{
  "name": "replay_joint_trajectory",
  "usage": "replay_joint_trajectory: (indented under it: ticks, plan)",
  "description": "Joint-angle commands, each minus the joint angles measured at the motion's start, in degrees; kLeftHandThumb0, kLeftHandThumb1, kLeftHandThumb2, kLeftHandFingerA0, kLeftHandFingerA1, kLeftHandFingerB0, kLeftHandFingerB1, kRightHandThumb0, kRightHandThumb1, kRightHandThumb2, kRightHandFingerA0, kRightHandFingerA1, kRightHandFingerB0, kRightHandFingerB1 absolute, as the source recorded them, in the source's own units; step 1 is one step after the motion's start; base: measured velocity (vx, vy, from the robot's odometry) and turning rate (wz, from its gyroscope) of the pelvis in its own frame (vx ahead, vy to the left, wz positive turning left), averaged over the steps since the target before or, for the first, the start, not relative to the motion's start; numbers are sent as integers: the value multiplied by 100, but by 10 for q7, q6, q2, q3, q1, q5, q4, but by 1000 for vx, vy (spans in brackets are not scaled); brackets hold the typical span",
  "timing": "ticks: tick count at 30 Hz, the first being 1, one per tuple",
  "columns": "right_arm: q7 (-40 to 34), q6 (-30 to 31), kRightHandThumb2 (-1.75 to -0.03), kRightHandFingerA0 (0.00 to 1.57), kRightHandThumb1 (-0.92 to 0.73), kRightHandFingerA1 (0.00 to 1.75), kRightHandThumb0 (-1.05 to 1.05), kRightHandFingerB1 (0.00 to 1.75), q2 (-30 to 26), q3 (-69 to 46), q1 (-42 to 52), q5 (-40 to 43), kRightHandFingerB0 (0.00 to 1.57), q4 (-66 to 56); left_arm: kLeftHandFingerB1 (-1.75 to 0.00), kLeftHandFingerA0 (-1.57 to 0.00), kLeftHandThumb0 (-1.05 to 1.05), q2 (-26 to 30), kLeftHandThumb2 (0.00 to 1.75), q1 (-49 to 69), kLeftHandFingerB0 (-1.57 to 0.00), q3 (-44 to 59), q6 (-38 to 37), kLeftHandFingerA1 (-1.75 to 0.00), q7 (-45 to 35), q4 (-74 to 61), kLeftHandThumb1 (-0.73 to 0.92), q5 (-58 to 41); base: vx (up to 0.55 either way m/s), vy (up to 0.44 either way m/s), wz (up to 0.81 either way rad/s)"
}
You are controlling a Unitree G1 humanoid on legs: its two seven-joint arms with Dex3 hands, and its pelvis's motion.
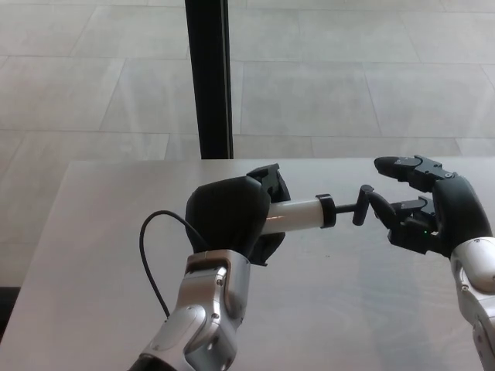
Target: The robot uses its left hand to lift the air pump kept on the middle of the desk and use the right hand to pull out the handle
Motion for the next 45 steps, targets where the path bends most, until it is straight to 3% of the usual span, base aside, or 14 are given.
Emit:
replay_joint_trajectory:
  ticks: [1,6,9,14,15,18,22,29,30,33,34,36,43,45]
  plan:
    - [-2,-21,-60,67,-67,61,-42,37,-7,-6,-12,-6,46,3,-150,-92,-13,3,101,3,-74,1,-8,-175,11,4,55,-8,0,0,0]
    - [-1,-31,-61,74,-68,80,-41,38,3,-6,-19,-1,50,19,-93,-118,-17,-3,106,3,-81,0,1,-133,5,-3,49,-9,0,0,0]
    - [5,-40,-60,77,-68,84,-40,39,3,-6,-18,3,50,23,-88,-96,-13,-6,97,4,-85,0,-8,-162,14,0,52,-12,0,0,0]
    - [29,-35,-59,76,-67,83,-41,38,-4,6,-16,2,47,35,-116,-118,-23,-10,104,2,-90,9,-5,-138,7,-6,51,-20,0,0,0]
    - [30,-37,-59,76,-65,83,-40,38,-3,7,-14,1,48,37,-142,-90,-16,-9,102,1,-74,9,-10,-175,11,-5,55,-19,0,0,0]
    - [34,-42,-59,75,-66,83,-39,39,-1,11,-9,2,47,42,-102,-86,-21,-10,76,-3,-77,10,-4,-174,4,-8,68,-20,0,0,0]
    - [45,-50,-59,72,-65,85,-42,39,-4,22,-4,-1,48,40,-130,-84,-18,-15,65,-10,-73,9,11,-174,3,-8,66,-15,0,0,0]
    - [43,-54,-61,69,-73,77,-31,46,-5,32,-1,-8,55,45,-94,-88,-28,-25,64,-15,-83,14,15,-162,-1,-13,62,-22,0,0,0]
    - [37,-62,-62,73,-76,88,-30,49,-3,30,0,-9,57,47,-96,-117,-27,-24,89,-15,-84,13,13,-132,2,-11,44,-20,0,0,0]
    - [28,-82,-63,91,-78,124,-30,54,-7,31,-2,-20,68,55,-76,-91,-21,-25,75,-14,-80,12,13,-170,3,-9,63,-20,0,0,0]
    - [27,-86,-63,94,-76,135,-30,56,-7,28,-3,-19,72,57,-93,-117,-22,-27,101,-15,-81,15,14,-131,1,-10,50,-24,0,0,0]
    - [26,-94,-63,97,-76,135,-29,56,-7,25,-6,-18,73,64,-128,-90,-20,-28,90,-16,-75,17,11,-175,3,-8,60,-27,0,0,0]
    - [2,-117,-108,123,-59,132,-16,84,7,14,-9,-20,83,69,-80,-87,-36,-25,67,-9,-82,9,8,-167,9,-10,73,-21,0,0,0]
    - [-14,-134,-94,94,-67,158,-11,104,12,8,-12,-22,89,76,-74,-122,-20,-24,98,-8,-69,9,7,-133,9,-8,49,-22,0,0,0]
